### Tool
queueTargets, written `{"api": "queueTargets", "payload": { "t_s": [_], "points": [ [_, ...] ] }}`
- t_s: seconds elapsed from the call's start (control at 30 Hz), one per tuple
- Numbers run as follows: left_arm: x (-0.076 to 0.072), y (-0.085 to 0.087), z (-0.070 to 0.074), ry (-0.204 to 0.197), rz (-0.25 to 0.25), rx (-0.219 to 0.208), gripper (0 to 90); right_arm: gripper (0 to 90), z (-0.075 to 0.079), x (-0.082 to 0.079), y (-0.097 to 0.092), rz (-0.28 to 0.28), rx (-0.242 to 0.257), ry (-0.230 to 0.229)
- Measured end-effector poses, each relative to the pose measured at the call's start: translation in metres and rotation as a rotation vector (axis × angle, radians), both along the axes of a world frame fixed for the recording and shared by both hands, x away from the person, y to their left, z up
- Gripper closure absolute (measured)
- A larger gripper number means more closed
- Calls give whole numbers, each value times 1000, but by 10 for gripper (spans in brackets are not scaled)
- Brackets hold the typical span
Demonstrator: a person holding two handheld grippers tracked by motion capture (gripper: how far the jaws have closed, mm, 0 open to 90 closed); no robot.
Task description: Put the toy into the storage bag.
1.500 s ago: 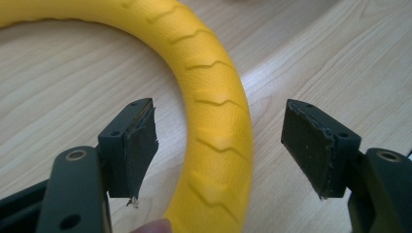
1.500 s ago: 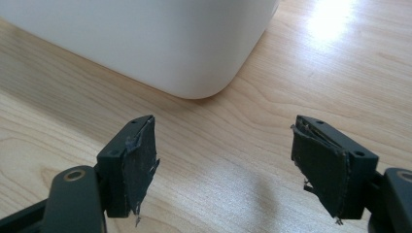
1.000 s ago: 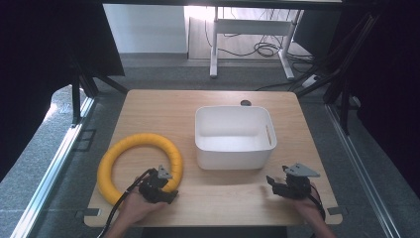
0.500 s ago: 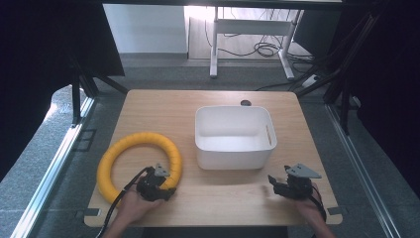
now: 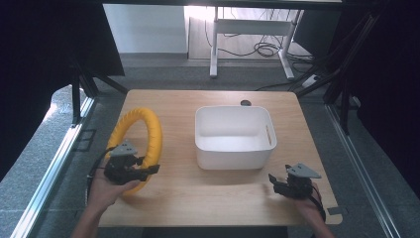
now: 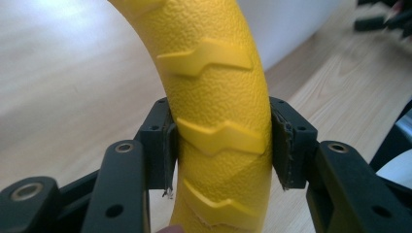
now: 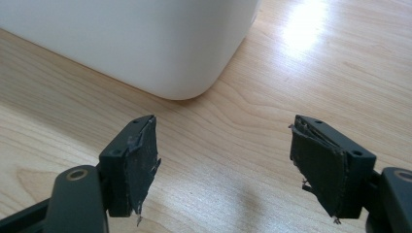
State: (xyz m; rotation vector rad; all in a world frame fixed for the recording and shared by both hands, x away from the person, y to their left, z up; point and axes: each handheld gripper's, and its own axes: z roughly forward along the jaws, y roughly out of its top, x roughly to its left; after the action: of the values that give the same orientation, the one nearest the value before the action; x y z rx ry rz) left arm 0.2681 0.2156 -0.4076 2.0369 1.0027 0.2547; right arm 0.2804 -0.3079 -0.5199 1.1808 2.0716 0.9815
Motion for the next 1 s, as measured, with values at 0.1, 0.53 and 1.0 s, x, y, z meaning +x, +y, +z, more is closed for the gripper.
{"api": "queueTargets", "payload": {
  "t_s": [0.1,0.53,1.0],
  "points": [
    [0,9,17,-27,-19,-56,504,256,-1,1,-2,-9,-3,0],
    [6,8,74,-129,-129,-122,508,257,-4,2,-2,-29,-2,7],
    [21,16,81,-117,-131,-220,509,257,-4,4,-7,-59,7,0]
  ]
}}
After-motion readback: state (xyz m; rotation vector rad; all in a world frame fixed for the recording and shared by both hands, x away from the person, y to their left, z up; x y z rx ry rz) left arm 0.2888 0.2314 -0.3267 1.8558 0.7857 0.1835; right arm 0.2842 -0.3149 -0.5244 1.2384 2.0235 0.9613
